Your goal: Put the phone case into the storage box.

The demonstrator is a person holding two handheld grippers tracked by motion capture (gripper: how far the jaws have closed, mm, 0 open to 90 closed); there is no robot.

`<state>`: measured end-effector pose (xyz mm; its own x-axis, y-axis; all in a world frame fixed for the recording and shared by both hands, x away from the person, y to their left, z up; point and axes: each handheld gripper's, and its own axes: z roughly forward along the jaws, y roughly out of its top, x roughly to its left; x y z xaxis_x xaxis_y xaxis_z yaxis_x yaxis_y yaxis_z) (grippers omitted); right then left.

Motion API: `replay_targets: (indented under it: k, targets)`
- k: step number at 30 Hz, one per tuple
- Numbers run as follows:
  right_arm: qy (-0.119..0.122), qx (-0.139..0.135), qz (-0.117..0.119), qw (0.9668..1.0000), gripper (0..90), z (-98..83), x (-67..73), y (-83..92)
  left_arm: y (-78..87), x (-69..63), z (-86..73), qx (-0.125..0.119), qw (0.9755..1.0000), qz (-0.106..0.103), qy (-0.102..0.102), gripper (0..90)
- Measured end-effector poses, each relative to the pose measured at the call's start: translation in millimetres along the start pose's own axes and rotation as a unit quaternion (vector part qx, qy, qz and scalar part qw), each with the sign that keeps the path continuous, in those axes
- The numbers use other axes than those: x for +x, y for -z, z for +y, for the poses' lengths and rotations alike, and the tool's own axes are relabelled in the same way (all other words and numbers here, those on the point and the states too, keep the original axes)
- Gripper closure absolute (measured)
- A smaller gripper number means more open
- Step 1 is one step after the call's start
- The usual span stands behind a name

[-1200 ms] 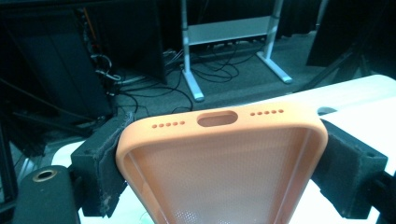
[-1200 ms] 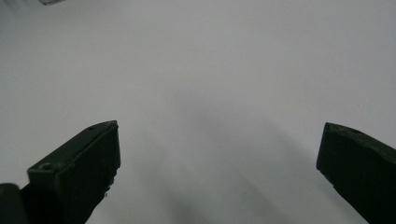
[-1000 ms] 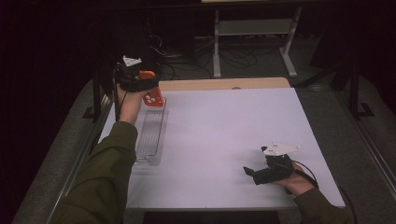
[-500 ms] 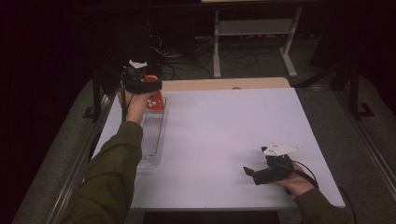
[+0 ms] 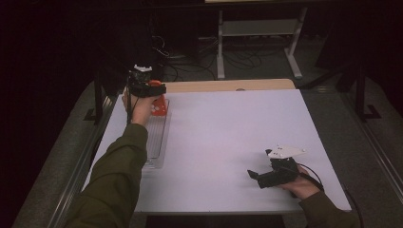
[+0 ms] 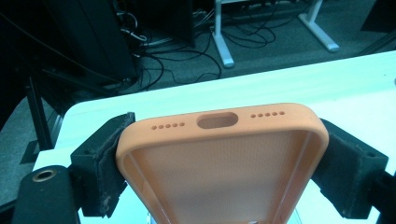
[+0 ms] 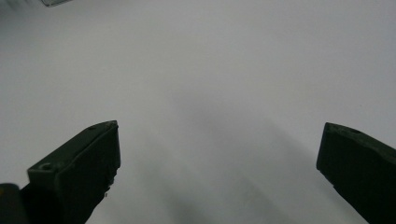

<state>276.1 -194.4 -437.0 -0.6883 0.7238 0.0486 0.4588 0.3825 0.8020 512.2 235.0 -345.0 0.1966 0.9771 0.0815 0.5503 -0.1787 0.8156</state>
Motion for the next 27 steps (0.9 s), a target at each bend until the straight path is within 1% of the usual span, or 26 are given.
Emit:
replay_targets:
  k: [1,2,4,6,7,10,12,13,14,16,17,21,23,25,26,27]
  targets:
    - [0.000,0.000,0.000,1.0000,0.0,0.0,-0.1,0.0,-0.6,-0.2,-0.4,0.003,1.0000,0.001,0.003,14.6]
    - [0.000,0.000,0.000,1.0000,0.0,0.0,-0.1,0.0,-1.3,0.3,-0.5,0.006,1.0000,0.003,0.000,14.6]
    - [0.000,0.000,-0.001,1.0000,0.0,0.0,-0.1,0.1,-2.8,-0.1,-1.0,0.007,1.0000,-0.001,0.002,14.6]
    - [0.000,0.000,0.000,1.0000,0.0,0.1,-0.2,0.1,-4.0,-1.3,-1.6,0.008,1.0000,0.001,0.002,14.6]
    - [0.000,0.000,0.000,1.0000,0.0,0.1,-0.3,0.1,-4.8,-1.0,-1.7,0.008,1.0000,-0.001,0.000,14.6]
    - [0.000,-0.001,-0.001,1.0000,0.0,0.2,-0.4,0.4,-6.4,-0.5,-2.2,0.013,0.9999,0.001,0.000,14.6]
    - [-0.001,-0.001,-0.001,1.0000,0.0,0.2,-0.4,0.5,-7.4,-0.8,-2.5,0.011,0.9999,0.003,0.002,14.6]
    - [-0.001,-0.001,-0.001,1.0000,0.0,0.2,-0.4,0.5,-7.7,-1.2,-2.7,0.014,0.9999,0.002,0.004,14.6]
    - [0.000,-0.001,-0.001,1.0000,0.0,0.2,-0.4,0.5,-8.5,-0.5,-2.8,0.013,0.9999,0.002,0.001,14.6]
    - [-0.001,-0.001,-0.001,1.0000,0.0,0.2,-0.1,0.5,-10.1,-0.4,-3.2,0.014,0.9999,0.001,0.001,14.5]
    - [-0.003,0.000,0.000,1.0000,0.0,0.4,0.1,0.7,-11.0,-0.8,-3.4,0.014,0.9999,0.001,0.004,14.5]
    - [-0.003,-0.001,0.000,1.0000,0.0,0.3,-0.1,0.8,-13.7,-0.4,-3.9,0.010,0.9999,0.002,0.006,14.4]
    - [-0.003,-0.001,0.000,1.0000,0.0,0.3,0.2,0.7,-14.7,0.5,-3.5,0.009,1.0000,0.004,0.001,14.3]
    - [-0.005,0.001,0.002,1.0000,0.0,0.3,0.7,0.9,-16.7,-0.3,-3.6,0.006,1.0000,0.004,0.004,14.1]
    - [-0.005,0.001,0.002,1.0000,0.0,0.3,0.7,0.9,-17.6,0.1,-3.2,0.005,1.0000,0.003,-0.002,14.1]
    - [-0.005,0.001,0.002,1.0000,0.0,0.2,0.8,1.0,-18.6,-0.8,-3.2,0.004,1.0000,0.001,-0.001,14.1]
